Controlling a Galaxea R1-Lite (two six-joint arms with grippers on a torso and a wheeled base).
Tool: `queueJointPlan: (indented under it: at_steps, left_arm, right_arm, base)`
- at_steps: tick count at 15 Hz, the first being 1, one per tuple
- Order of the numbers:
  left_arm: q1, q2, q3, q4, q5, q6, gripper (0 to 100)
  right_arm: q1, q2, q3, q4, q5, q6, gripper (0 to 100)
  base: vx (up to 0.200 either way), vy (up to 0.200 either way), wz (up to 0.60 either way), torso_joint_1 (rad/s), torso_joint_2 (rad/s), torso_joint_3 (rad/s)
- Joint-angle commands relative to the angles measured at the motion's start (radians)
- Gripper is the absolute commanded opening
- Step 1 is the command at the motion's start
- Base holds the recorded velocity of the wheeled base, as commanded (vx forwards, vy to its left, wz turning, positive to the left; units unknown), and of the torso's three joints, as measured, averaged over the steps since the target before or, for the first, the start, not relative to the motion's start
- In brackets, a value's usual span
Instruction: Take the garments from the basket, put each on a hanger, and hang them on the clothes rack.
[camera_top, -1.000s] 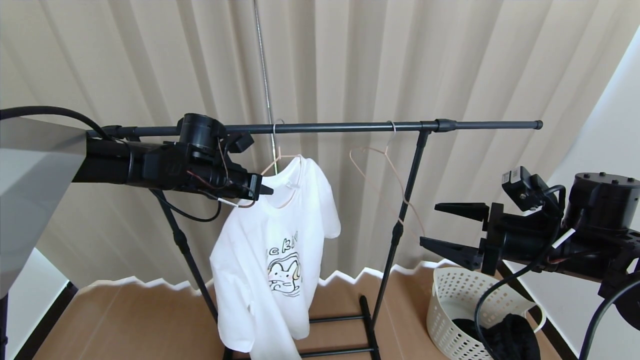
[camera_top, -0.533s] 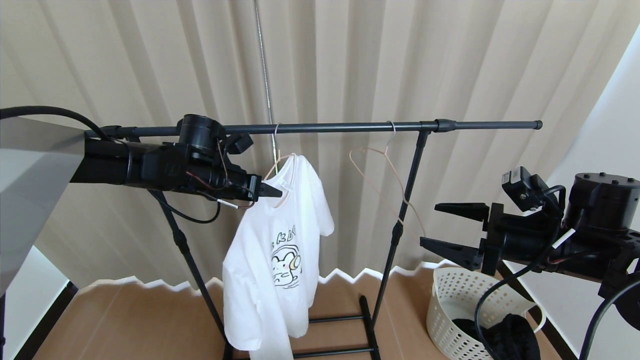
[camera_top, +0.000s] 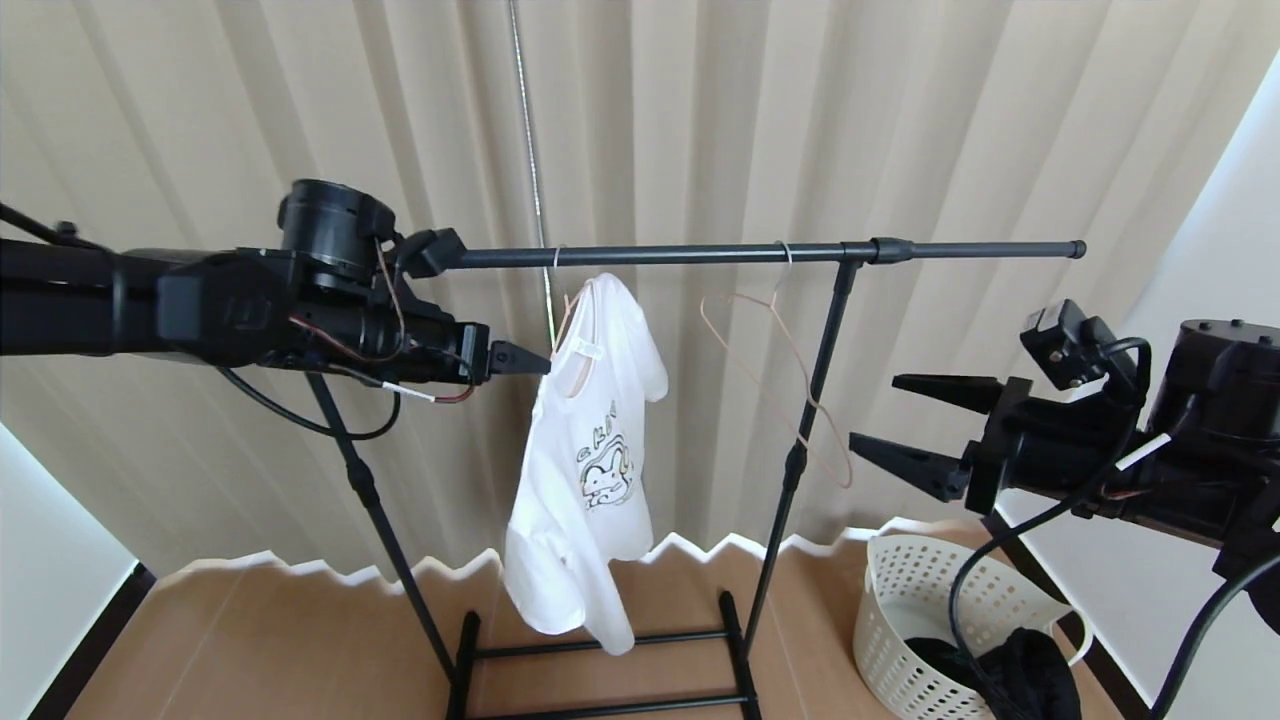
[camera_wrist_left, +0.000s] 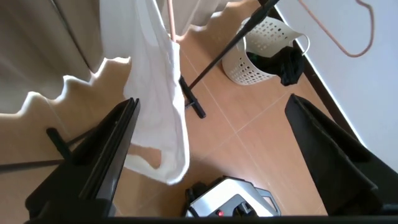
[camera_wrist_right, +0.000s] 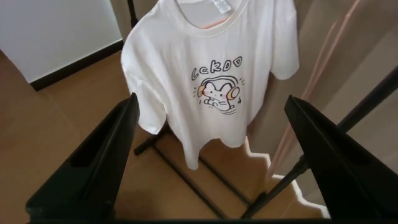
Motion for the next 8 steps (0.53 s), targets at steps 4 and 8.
queueJointPlan:
  at_steps: [4, 8]
  left_arm:
    - [0.015, -0.628, 0.378, 0.097, 0.114, 0.012, 100]
    - [0.015, -0.971, 0.671, 0.094, 0.189, 0.047, 100]
  right_arm:
    - [0.008, -0.298, -0.056, 0.196, -0.32, 0.093, 100]
    - [0.089, -0.571, 0.039, 0.412, -0.449, 0.093, 100]
  base:
    - [0.0, 0.0, 0.0, 0.0, 0.0, 0.0]
    - [0.0, 0.0, 0.0, 0.0, 0.0, 0.0]
